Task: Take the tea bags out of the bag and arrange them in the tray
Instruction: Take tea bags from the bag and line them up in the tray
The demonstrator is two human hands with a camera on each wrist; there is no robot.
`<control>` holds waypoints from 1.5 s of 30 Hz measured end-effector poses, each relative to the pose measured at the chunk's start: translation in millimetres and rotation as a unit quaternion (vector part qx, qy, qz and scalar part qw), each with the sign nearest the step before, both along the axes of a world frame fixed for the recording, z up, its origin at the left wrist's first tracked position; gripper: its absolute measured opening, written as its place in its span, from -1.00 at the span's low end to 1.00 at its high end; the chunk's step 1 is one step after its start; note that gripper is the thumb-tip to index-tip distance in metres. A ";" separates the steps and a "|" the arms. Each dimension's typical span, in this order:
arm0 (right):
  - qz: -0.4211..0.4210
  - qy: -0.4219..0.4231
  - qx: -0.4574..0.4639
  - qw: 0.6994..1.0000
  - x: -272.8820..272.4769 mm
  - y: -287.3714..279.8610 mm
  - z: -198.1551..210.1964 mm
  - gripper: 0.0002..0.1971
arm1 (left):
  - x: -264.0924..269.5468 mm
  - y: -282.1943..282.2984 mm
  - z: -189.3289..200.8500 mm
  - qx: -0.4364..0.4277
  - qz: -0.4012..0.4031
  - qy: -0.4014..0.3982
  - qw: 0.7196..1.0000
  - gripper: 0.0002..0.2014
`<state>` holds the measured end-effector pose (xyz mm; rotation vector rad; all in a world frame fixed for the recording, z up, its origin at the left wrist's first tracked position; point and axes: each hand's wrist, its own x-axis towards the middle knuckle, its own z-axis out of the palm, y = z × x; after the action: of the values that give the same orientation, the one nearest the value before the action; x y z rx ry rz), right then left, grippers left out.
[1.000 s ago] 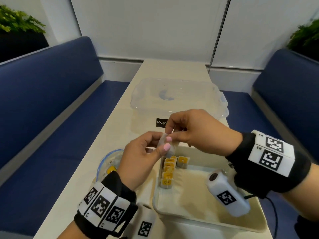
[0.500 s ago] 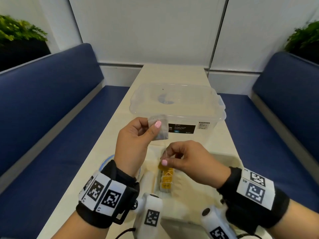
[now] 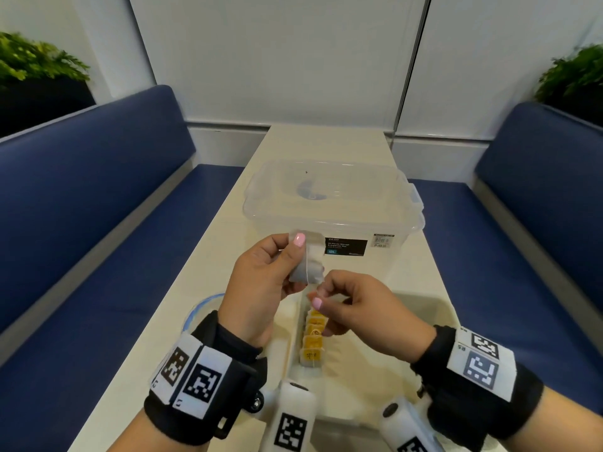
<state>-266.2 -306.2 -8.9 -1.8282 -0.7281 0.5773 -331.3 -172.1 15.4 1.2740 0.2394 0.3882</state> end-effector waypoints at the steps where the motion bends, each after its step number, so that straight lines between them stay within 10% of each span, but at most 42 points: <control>1: -0.009 0.001 0.013 1.000 1.1 -0.2 1.6 -0.82 | -0.4 -0.7 -1.2 0.005 -0.009 0.002 1.000 -0.70; 30: -0.163 -0.148 0.195 0.956 -7.4 3.5 12.2 -0.67 | -3.2 -7.6 -30.2 0.120 -0.023 0.055 0.991 -0.89; 45: -0.144 -0.440 0.108 0.880 -7.6 -7.6 10.3 -0.59 | 0.7 -10.8 -22.9 0.048 -0.032 0.070 0.996 -0.76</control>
<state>-273.8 -313.8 1.5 -1.8983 -1.0216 -0.5730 -330.6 -182.9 -7.5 1.4013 0.2998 0.2575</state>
